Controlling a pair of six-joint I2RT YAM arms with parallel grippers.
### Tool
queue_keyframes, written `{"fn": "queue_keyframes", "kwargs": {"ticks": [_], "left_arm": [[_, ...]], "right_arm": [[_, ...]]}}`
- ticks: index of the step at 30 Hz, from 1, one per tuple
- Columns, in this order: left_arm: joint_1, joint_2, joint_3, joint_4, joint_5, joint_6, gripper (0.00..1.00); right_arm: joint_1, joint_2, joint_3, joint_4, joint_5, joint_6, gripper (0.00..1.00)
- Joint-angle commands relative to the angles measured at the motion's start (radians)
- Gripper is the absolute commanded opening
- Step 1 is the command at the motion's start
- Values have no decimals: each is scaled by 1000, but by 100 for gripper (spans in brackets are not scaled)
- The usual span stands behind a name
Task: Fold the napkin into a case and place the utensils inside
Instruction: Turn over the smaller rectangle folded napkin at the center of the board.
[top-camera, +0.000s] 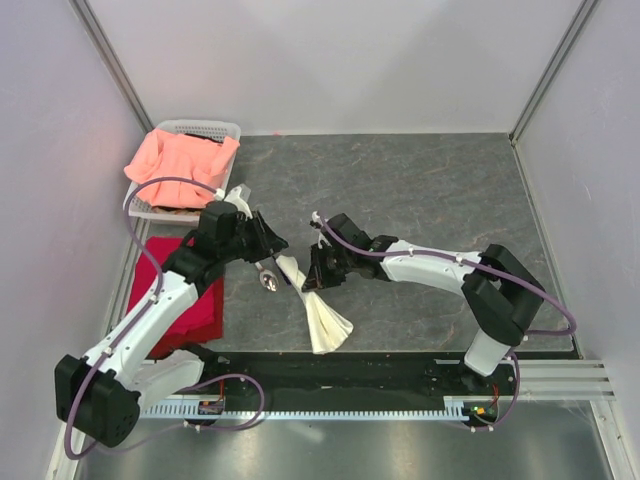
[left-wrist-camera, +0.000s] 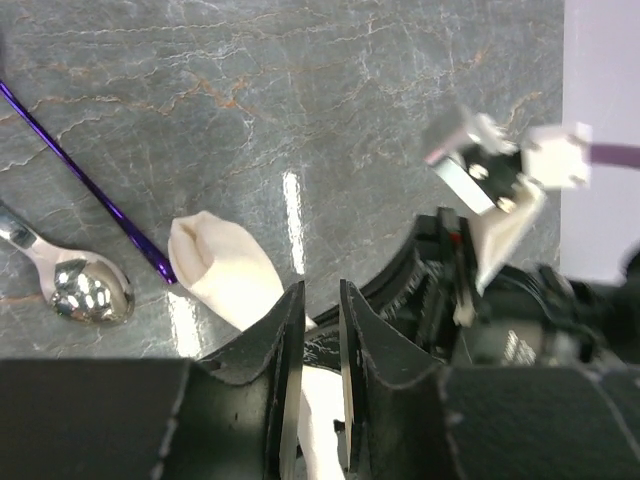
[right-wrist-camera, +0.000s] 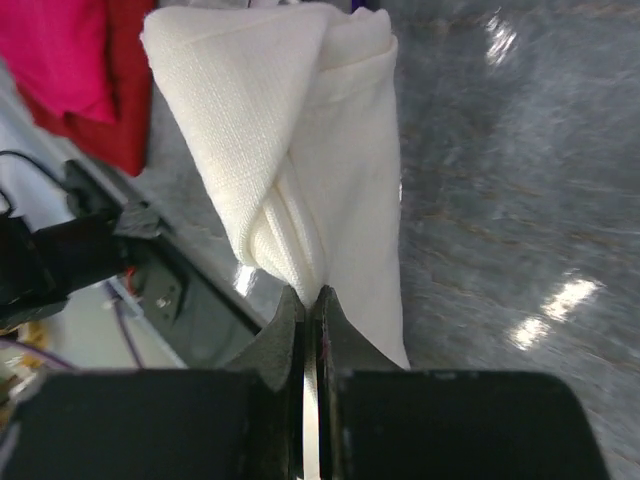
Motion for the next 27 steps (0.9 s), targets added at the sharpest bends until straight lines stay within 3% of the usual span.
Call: {"fn": "queue_keyframes", "kwargs": {"ticks": [1, 6, 13, 17, 18, 21, 22, 23, 25, 27], "left_arm": [[6, -29, 6, -53, 10, 51, 27], [5, -14, 4, -59, 20, 53, 25], [6, 63, 15, -52, 60, 57, 24], [3, 93, 15, -32, 74, 57, 23], [3, 110, 16, -29, 88, 57, 23], [-16, 158, 12, 8, 128, 53, 24], [-26, 179, 9, 22, 140, 48, 24], [-35, 196, 9, 31, 155, 42, 23], [-73, 250, 12, 74, 159, 22, 23], [-101, 285, 21, 127, 178, -1, 23]], "right_arm": [[-56, 11, -133, 373, -341, 142, 0], [-134, 87, -273, 696, -509, 237, 0], [-238, 163, -328, 786, -688, 210, 5], [-312, 211, -307, 682, -753, 95, 11], [-350, 212, -294, 579, -757, 10, 13], [-433, 197, -248, 374, -750, -161, 37], [-447, 191, -193, 298, -674, -213, 48], [-459, 171, -153, 83, -602, -288, 52], [-461, 130, -95, -26, -398, -351, 64], [-458, 62, -82, -106, -318, -353, 70]]}}
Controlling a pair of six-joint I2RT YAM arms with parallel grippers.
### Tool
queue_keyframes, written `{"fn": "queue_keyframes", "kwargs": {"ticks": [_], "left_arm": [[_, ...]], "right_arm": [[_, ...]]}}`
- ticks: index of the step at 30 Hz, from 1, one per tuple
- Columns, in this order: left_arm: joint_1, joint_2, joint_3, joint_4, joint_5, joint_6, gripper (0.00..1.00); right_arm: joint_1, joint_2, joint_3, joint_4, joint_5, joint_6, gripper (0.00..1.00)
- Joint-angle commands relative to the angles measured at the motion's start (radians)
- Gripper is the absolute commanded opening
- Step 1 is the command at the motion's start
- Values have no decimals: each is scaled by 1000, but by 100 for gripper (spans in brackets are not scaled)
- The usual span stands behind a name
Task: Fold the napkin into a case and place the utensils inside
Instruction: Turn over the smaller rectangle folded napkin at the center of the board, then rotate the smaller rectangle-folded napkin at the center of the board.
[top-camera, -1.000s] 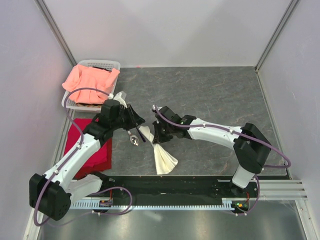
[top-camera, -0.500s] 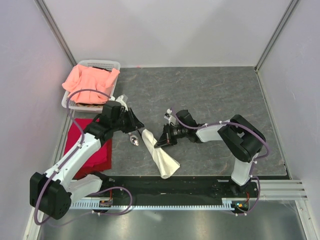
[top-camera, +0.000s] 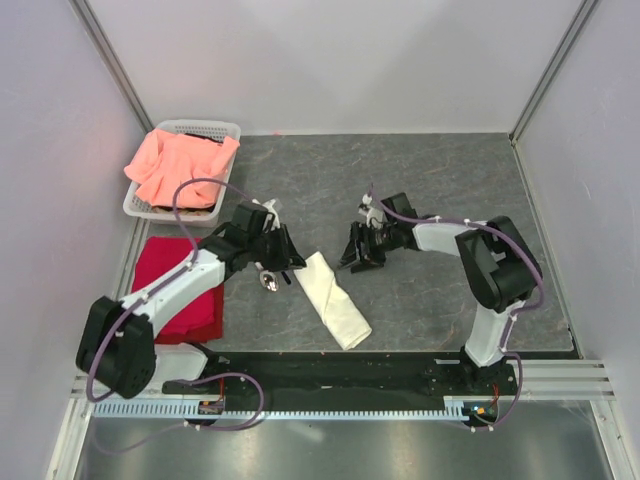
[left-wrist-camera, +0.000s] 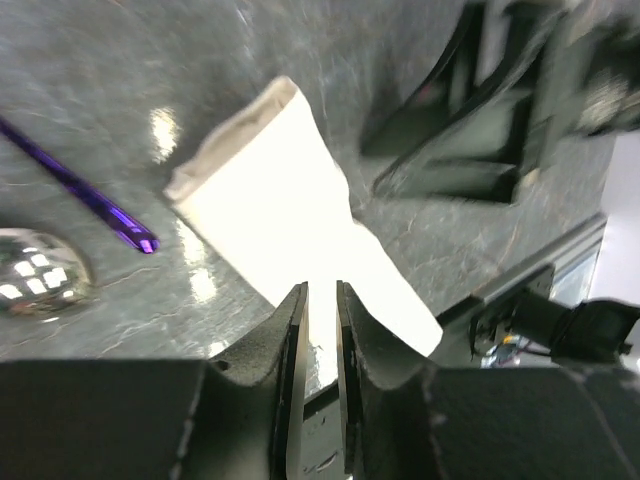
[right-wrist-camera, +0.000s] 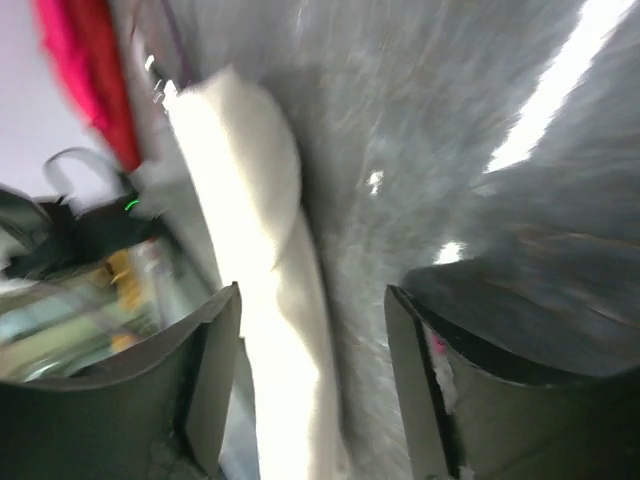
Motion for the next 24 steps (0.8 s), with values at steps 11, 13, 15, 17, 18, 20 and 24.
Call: {"fn": "queue_keyframes", "kwargs": {"ticks": [11, 13, 15, 17, 18, 20, 24], "left_arm": [[-77, 321, 102, 223, 63, -42, 20], [-74, 347, 111, 231, 42, -41, 20], [-69, 381, 115, 235, 0, -38, 19], [-64, 410, 121, 240, -19, -34, 19], [-63, 440, 127, 241, -21, -34, 18], [-60, 465, 131, 254, -26, -36, 18], [-51, 522, 165, 257, -29, -33, 17]], "right_arm": [[338, -510, -113, -374, 609, 21, 55], [353, -559, -184, -346, 594, 58, 44], [367, -570, -258, -277, 549, 90, 34], [379, -570, -307, -175, 522, 125, 32], [379, -567, -333, -133, 496, 155, 32], [381, -547, -386, -71, 515, 169, 32], [378, -497, -371, -114, 658, 132, 30]]}}
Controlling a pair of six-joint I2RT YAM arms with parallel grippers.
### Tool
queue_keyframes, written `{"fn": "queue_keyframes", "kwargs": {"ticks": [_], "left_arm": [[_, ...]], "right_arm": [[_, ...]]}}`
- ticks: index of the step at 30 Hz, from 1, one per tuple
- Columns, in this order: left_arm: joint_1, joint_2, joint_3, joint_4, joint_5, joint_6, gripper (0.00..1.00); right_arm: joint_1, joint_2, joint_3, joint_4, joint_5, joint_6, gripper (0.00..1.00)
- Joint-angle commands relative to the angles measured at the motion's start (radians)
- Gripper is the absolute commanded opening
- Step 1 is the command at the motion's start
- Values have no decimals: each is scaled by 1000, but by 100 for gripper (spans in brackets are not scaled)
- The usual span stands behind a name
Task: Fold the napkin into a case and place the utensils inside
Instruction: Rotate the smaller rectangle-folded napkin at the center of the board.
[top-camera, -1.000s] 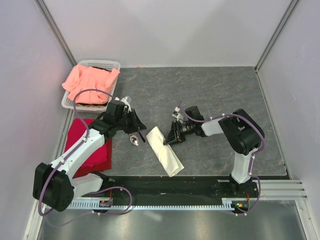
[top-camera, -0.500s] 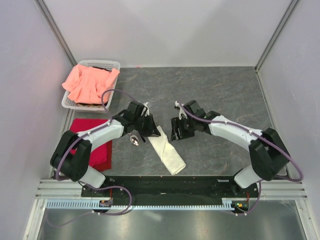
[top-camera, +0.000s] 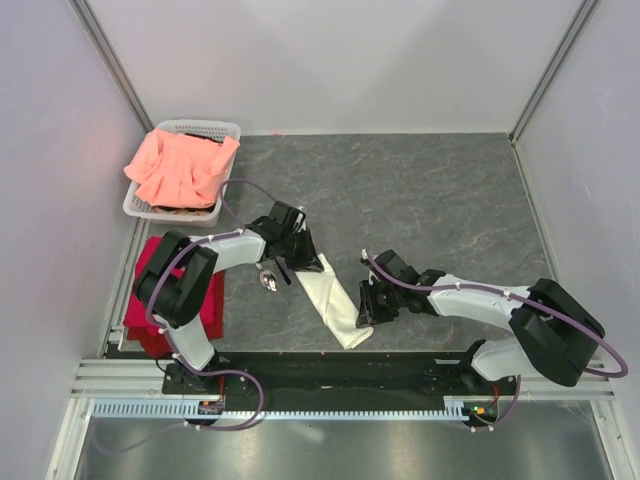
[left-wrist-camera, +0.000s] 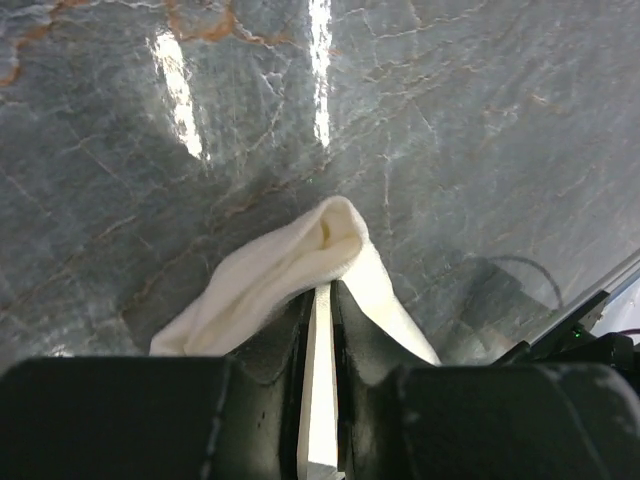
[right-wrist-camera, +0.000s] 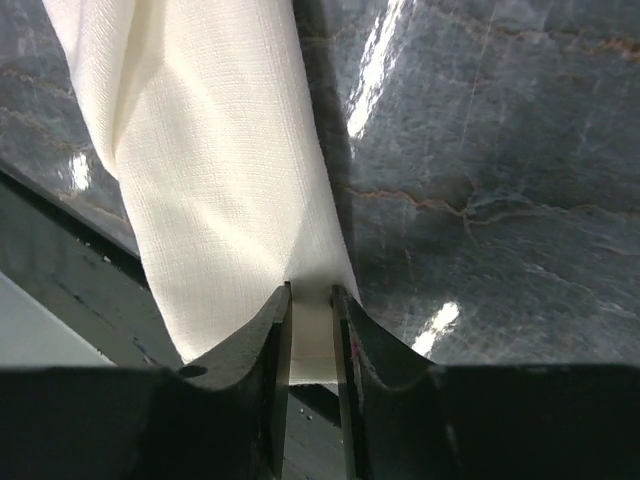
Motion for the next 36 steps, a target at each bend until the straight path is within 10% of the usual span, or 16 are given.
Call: {"fn": "queue_keyframes", "kwargs": {"ticks": [1, 18, 24, 36], "left_arm": [[15, 50, 64, 44, -51, -11, 17], [-6, 255, 484, 27, 210, 101, 28], [32, -25, 311, 0, 129, 49, 47], [109, -460, -86, 0, 195, -23, 34]], "right_arm": [[5, 49, 26, 23, 151, -6, 31], [5, 92, 113, 168, 34, 71, 37], [5, 75, 115, 197, 54, 66, 41], [42, 145, 98, 318, 56, 129, 40]]}}
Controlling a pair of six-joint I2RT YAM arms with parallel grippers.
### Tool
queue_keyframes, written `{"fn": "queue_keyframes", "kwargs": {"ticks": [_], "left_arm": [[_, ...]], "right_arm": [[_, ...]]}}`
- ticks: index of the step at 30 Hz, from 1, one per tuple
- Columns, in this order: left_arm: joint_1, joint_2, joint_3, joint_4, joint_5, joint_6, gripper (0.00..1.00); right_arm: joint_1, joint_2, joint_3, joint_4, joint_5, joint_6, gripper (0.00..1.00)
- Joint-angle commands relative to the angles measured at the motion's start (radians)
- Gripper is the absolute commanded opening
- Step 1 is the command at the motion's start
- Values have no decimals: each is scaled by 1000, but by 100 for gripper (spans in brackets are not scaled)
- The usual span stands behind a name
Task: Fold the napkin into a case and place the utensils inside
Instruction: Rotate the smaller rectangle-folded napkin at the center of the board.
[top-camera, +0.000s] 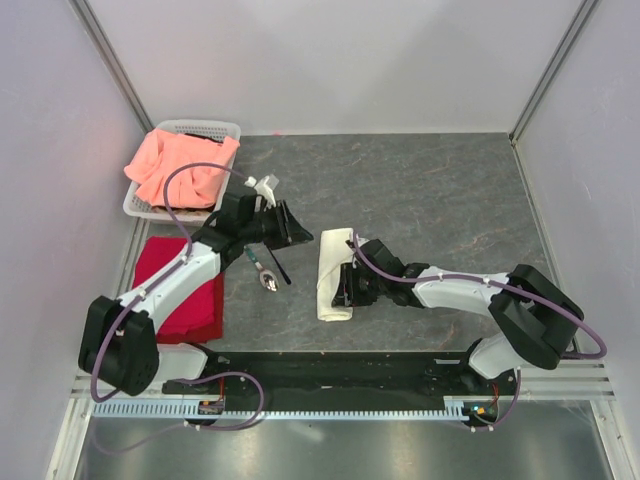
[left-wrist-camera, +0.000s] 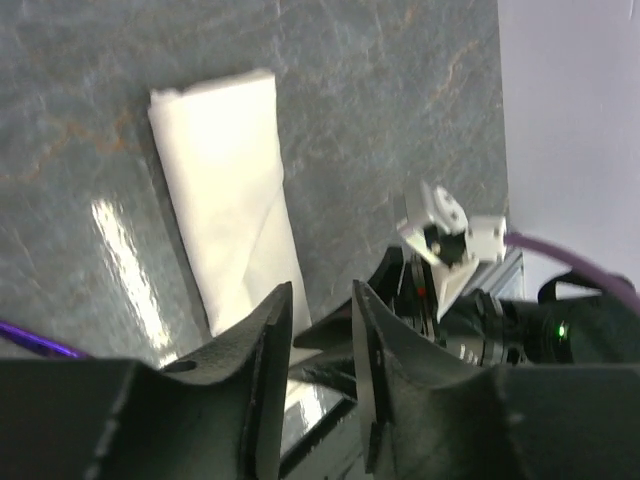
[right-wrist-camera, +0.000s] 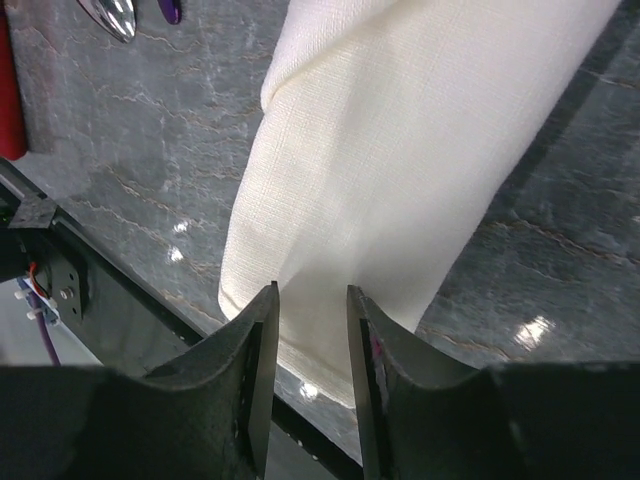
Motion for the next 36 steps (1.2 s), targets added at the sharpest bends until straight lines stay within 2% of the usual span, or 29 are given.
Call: {"fn": "queue_keyframes", "kwargs": {"ticks": [1, 3, 9, 13, 16, 21, 28, 36], "left_arm": [[-7, -52, -116, 29, 130, -54, 32], [-36, -32, -154, 101, 219, -89, 25], [-168, 62, -280, 277, 253, -195, 8], [-198, 63, -342, 319, 246, -200, 7], [-224, 76, -368, 363, 272, -218, 5], [-250, 77, -418, 350, 237, -235, 5], [-250, 166, -435, 311, 181, -235, 4], [-250, 221, -357, 187, 122, -156, 2]], "right_arm": [[22, 28, -15, 128, -5, 60, 37], [23, 22, -60, 153, 15, 85, 34], [23, -66, -92, 76, 53, 59, 34], [23, -158, -94, 38, 62, 57, 37], [23, -183, -101, 22, 14, 63, 36], [25, -193, -163, 149, -54, 117, 34], [30, -86, -281, 327, -103, 179, 28], [28, -100, -255, 240, -35, 123, 27]]}}
